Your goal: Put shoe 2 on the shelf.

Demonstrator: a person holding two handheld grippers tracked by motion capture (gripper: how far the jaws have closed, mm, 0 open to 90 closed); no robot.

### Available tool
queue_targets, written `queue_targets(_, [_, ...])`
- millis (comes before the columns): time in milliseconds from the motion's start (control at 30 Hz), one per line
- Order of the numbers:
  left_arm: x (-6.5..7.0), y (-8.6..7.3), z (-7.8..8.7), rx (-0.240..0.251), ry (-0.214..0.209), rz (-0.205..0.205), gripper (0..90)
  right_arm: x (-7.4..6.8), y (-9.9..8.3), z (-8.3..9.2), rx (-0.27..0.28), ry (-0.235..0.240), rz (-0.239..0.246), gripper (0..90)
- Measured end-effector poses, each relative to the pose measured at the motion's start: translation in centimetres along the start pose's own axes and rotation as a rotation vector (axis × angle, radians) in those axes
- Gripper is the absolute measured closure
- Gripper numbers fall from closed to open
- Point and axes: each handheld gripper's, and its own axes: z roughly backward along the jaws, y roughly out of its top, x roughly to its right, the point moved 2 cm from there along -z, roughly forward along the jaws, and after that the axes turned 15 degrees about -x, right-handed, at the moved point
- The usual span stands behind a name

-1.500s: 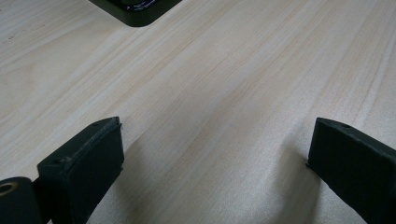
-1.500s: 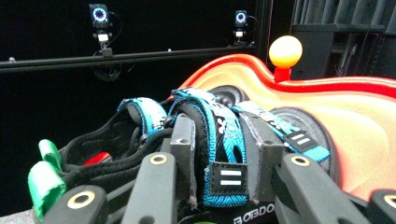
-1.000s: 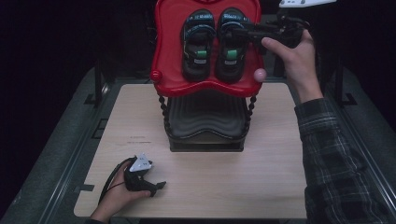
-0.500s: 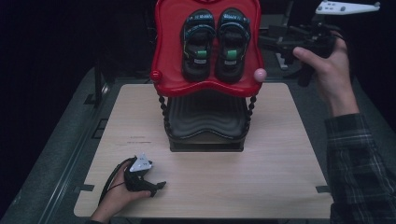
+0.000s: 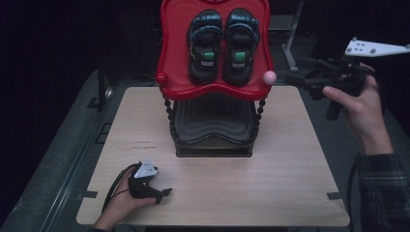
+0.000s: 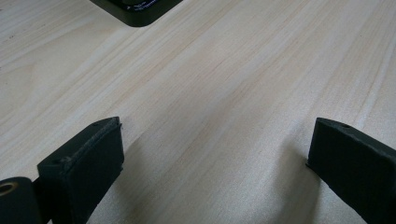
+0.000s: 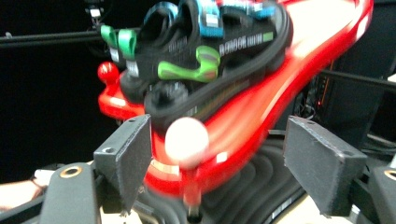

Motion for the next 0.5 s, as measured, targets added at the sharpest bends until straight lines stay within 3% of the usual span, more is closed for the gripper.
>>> queue_targets(233, [0.0, 0.0, 0.0, 0.002, -0.001, 0.003, 2.3, -0.5, -4.3, -0.2, -0.057, -0.011, -0.010, 23.8])
queue_targets(500, [0.0, 0.0, 0.0, 0.005, 0.002, 0.004, 2.3, -1.1, -9.8, -0.6, -0.106, -0.061, -0.027, 24.2])
